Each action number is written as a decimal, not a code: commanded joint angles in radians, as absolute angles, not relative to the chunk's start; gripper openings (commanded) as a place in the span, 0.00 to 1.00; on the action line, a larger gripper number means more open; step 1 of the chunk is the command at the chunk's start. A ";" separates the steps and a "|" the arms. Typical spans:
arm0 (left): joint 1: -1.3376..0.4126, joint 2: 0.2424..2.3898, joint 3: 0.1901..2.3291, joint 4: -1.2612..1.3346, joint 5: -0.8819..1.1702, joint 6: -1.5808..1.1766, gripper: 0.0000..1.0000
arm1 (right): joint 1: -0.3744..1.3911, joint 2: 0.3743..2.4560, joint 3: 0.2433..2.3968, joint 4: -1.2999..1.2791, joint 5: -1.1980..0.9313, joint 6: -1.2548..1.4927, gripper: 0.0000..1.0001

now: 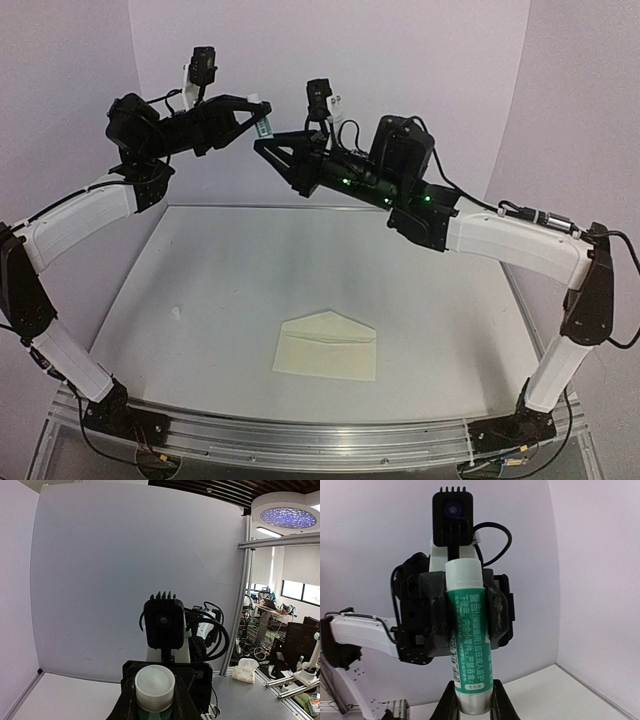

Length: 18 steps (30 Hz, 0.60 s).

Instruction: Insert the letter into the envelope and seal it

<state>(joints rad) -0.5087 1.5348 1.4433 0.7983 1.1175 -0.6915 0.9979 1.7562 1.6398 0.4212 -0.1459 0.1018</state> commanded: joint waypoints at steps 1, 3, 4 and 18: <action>-0.534 1.500 1.444 0.760 1.102 -0.619 0.00 | 1.094 1.753 1.661 0.408 0.246 -0.052 0.00; -0.534 1.501 1.446 0.733 1.092 -0.600 0.00 | 1.125 1.775 1.695 0.379 0.337 -0.102 0.00; -0.534 1.502 1.448 0.724 1.092 -0.593 0.00 | 1.136 1.786 1.722 0.362 0.364 -0.116 0.00; -0.532 1.499 1.437 0.660 1.151 -0.543 0.00 | 1.129 1.747 1.691 0.269 0.148 -0.169 0.00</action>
<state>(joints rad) -0.5046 1.5188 1.4433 0.6621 1.0788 -0.5723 1.1553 1.7964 1.7369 0.2818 0.4479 -0.1689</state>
